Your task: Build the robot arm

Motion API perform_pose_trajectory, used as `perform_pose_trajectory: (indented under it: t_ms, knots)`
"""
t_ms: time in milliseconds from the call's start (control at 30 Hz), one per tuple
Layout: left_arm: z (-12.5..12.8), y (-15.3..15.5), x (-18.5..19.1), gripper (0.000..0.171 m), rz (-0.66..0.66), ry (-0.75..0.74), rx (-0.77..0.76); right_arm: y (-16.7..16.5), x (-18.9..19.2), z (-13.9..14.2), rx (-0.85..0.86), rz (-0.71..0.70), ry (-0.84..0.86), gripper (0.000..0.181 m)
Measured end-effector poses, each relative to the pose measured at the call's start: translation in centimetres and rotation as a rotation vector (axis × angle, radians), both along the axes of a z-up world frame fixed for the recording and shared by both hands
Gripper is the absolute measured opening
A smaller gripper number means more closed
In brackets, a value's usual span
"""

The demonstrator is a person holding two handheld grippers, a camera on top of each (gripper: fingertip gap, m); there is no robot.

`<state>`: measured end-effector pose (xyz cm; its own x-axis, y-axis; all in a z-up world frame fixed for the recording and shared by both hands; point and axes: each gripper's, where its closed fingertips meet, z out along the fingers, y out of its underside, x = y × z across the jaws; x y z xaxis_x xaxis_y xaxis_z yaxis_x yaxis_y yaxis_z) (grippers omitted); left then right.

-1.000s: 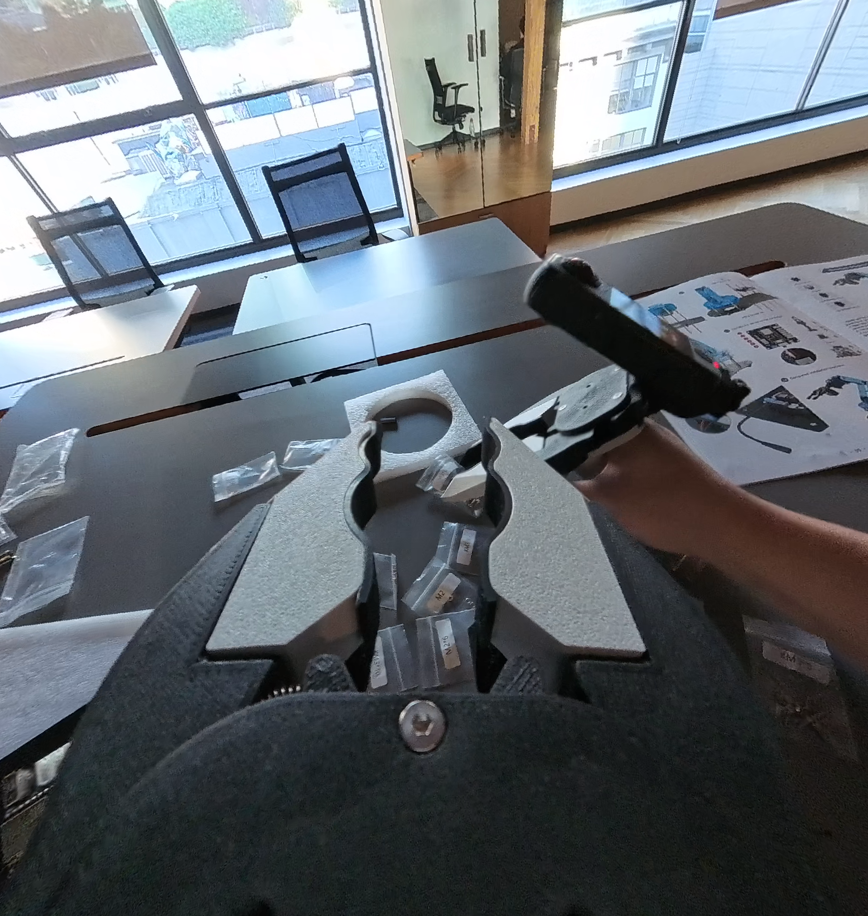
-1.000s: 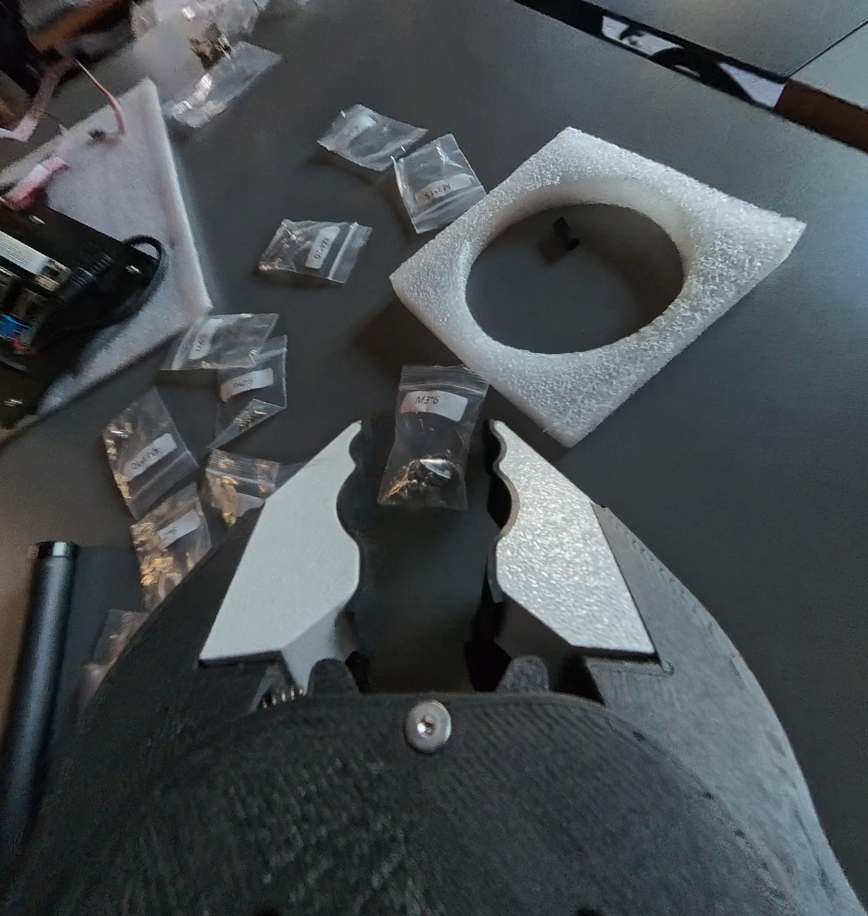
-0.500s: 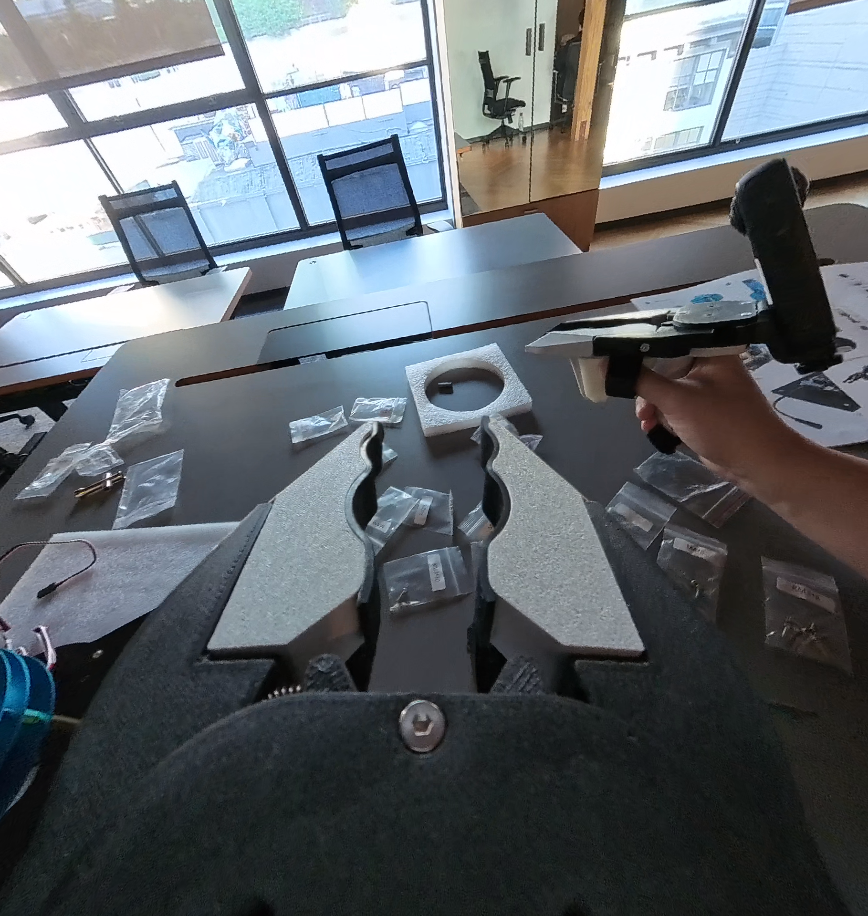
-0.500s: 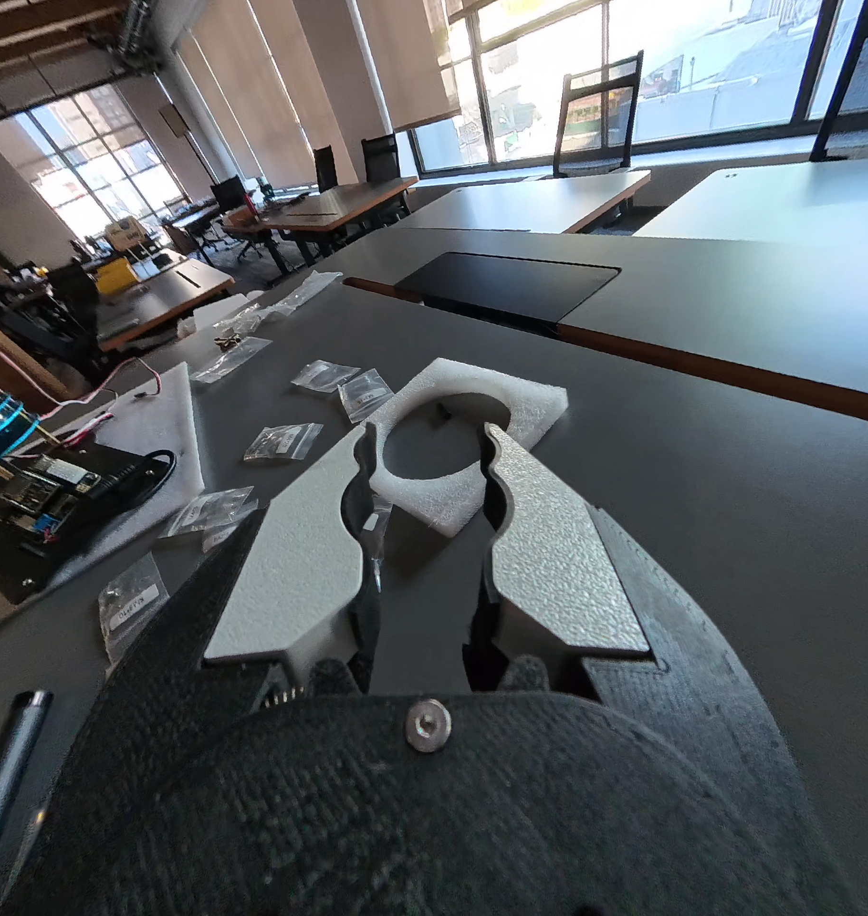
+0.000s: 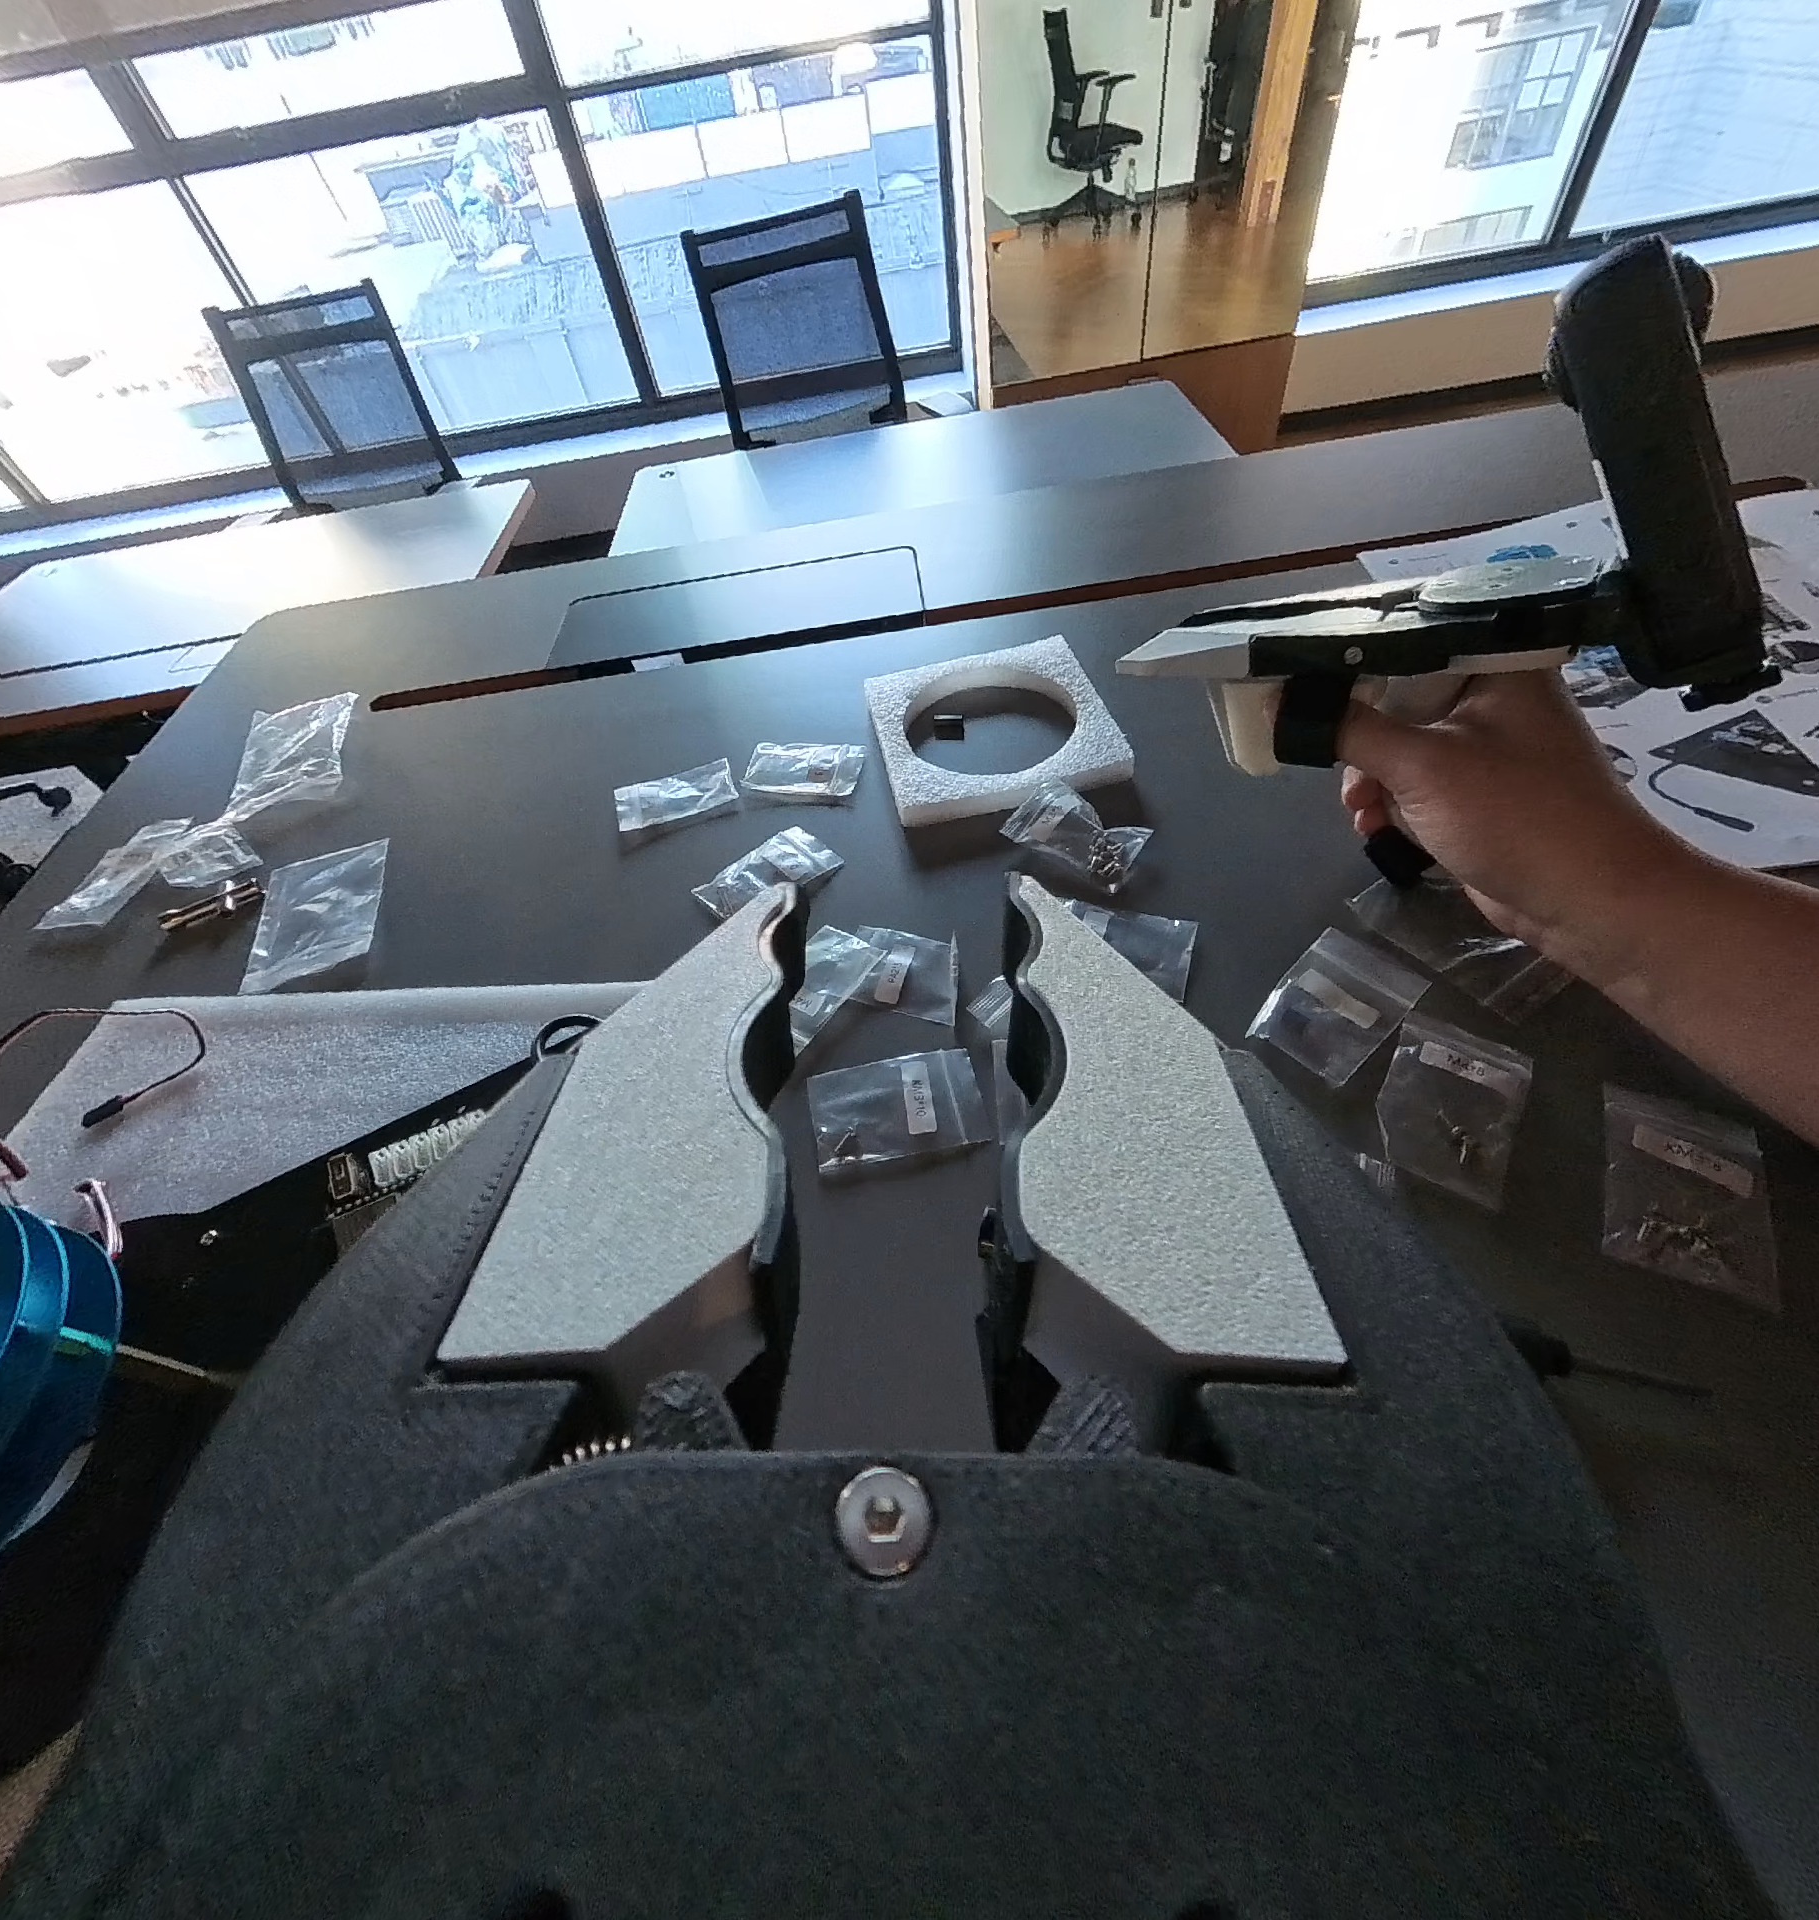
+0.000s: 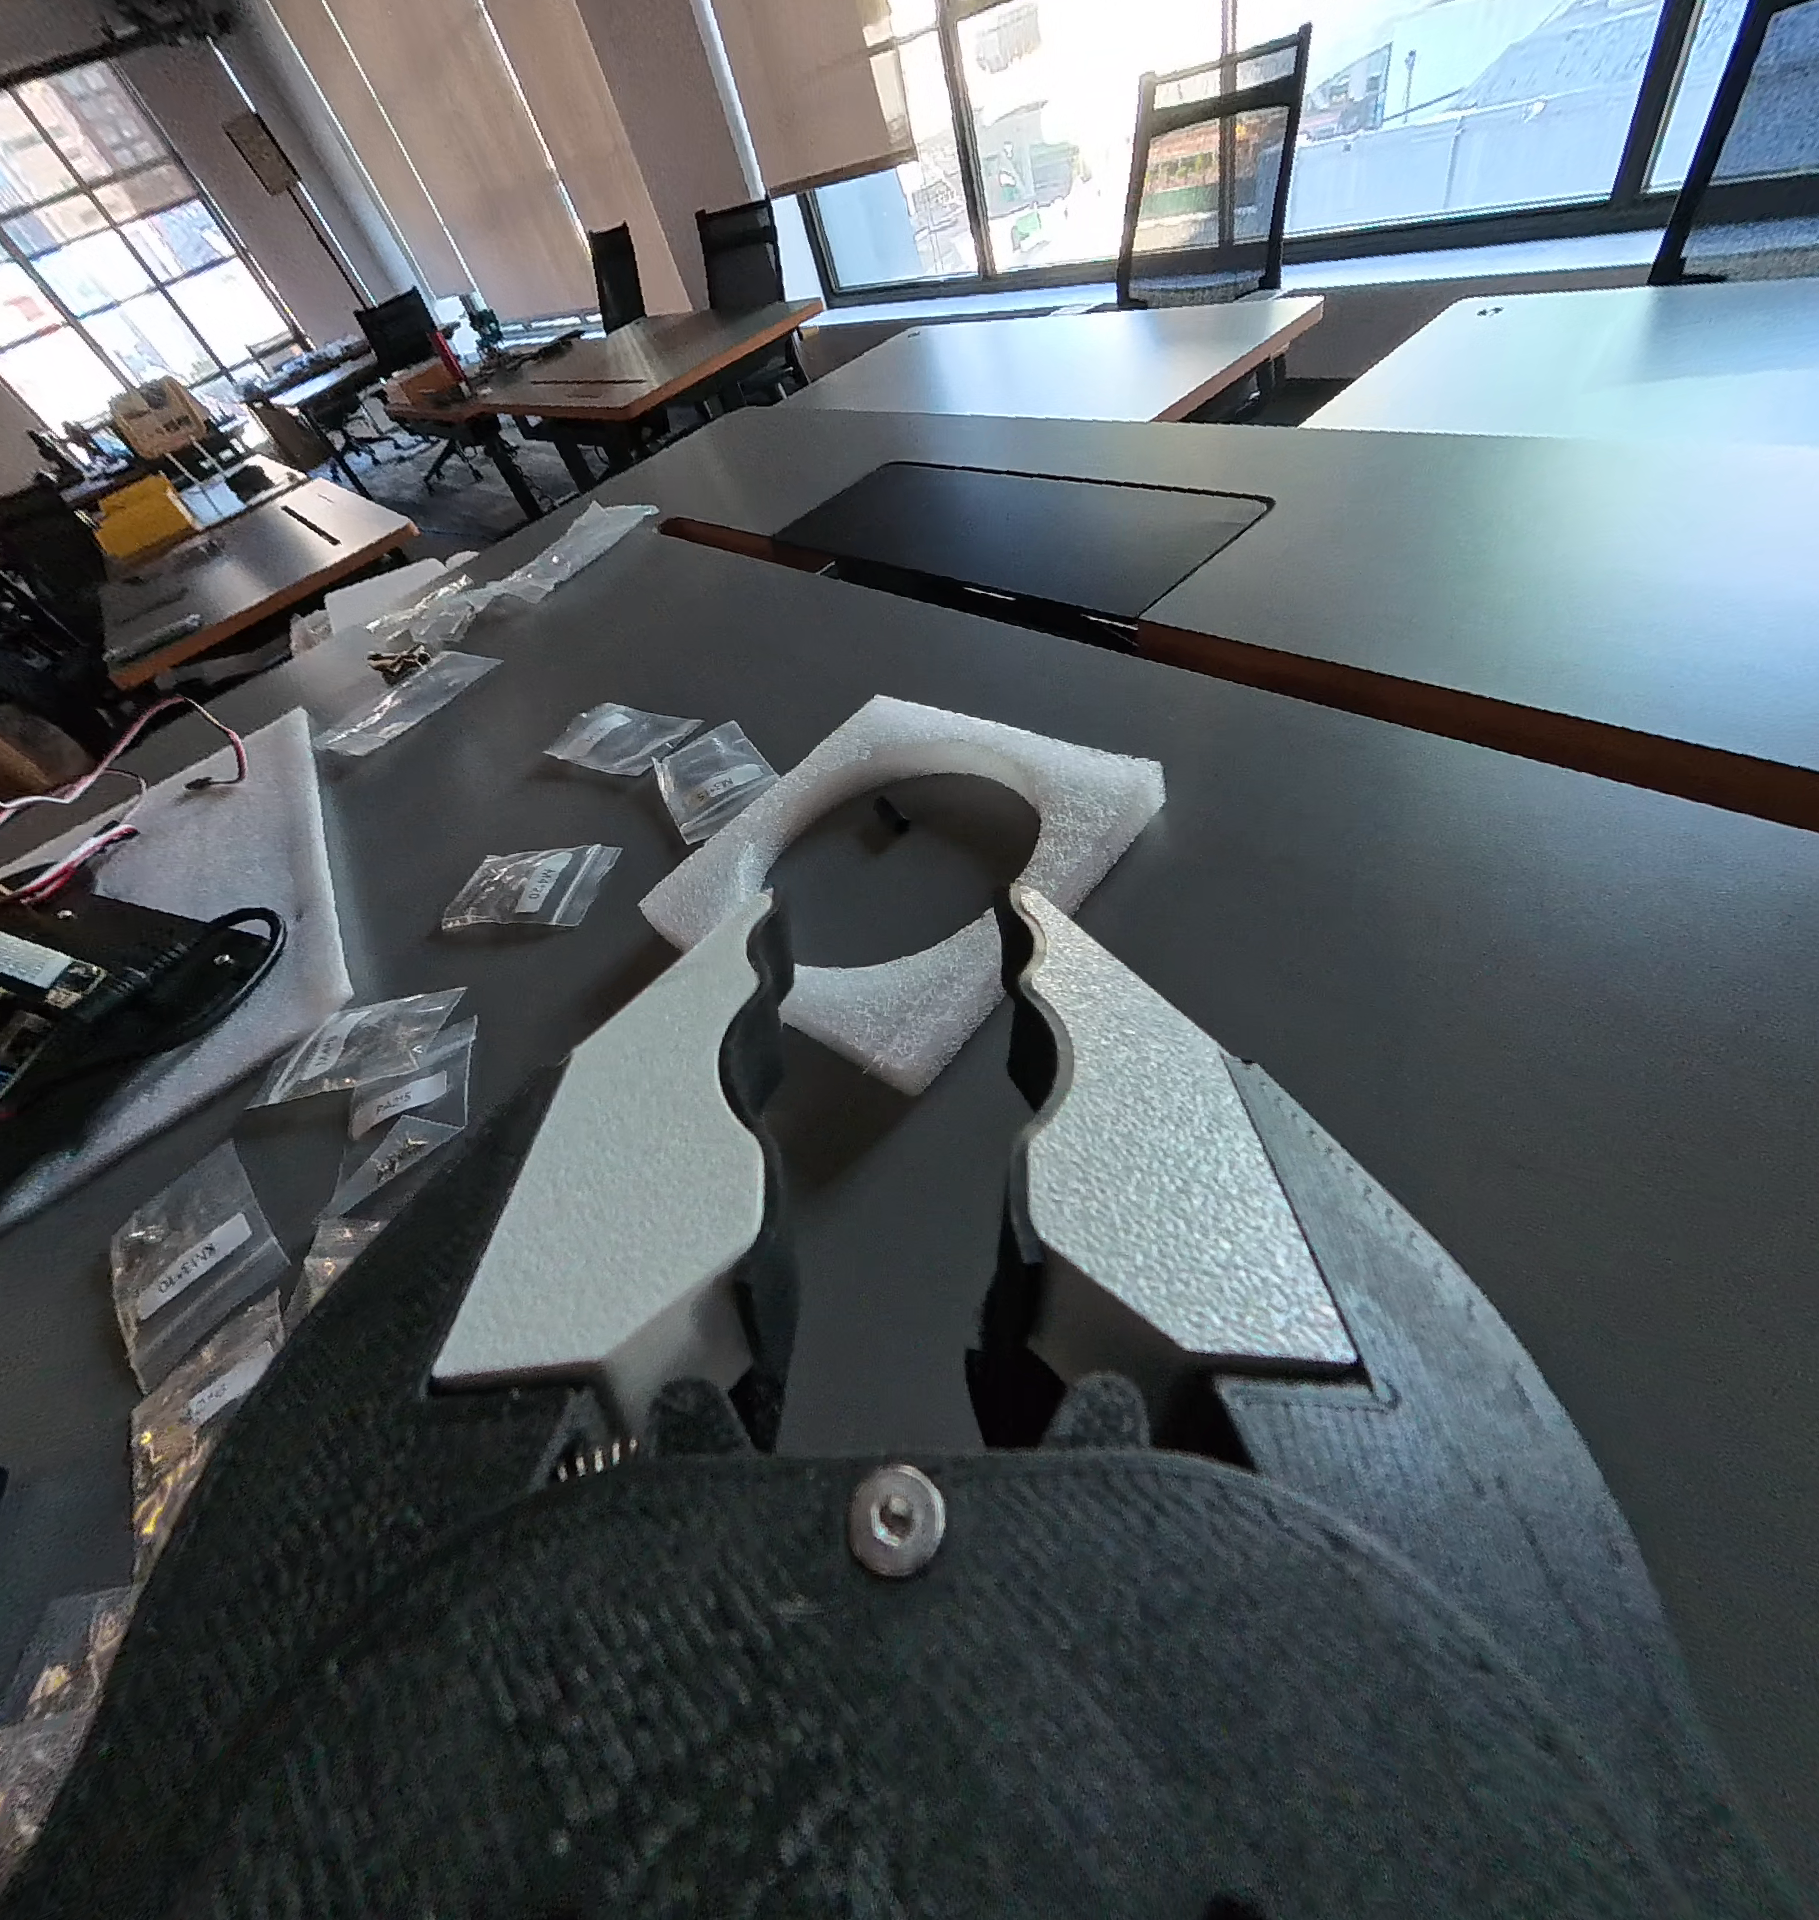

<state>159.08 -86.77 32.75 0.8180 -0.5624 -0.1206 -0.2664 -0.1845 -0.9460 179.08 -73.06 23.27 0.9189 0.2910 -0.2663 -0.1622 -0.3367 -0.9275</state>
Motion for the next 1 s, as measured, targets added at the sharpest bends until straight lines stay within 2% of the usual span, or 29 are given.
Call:
perform_pose_trajectory:
  t_ms: [167,300,333,367,467,667,800,1000]
  knots:
    - [0.3,0.0,0.4,0.035,-0.004,0.009,0.007,-0.2,0.4,-0.9,-0.053,-0.014,-0.072,0.034]
    - [0.6,0.2,1.4,0.035,-0.019,0.02,0.014,-0.2,0.4,-0.4,-0.024,-0.02,-0.047,0.033]
    - [0.6,0.3,1.7,0.035,-0.022,0.023,0.013,-0.2,0.3,-0.3,-0.02,-0.011,-0.031,0.027]
    - [0.7,0.4,2.0,0.035,-0.029,0.017,0.007,-0.2,0.3,-0.3,-0.023,-0.015,-0.013,0.021]
    - [1.7,0.6,3.3,0.036,-0.063,-0.062,-0.016,0.2,0.5,-0.3,-0.022,-0.041,0.001,0.02]
    - [3.9,2.4,3.9,0.037,-0.05,-0.134,-0.018,0.1,-0.5,-0.6,-0.023,-0.007,-0.089,0.03]
    - [4.7,4.0,3.9,0.038,-0.029,-0.163,-0.071,0.2,-1.6,-1.1,-0.032,0.037,-0.232,0.038]
    - [6.6,5.6,4.9,0.037,-0.037,-0.222,-0.094,0.1,-2.4,-1.7,-0.058,0.063,-0.276,0.045]
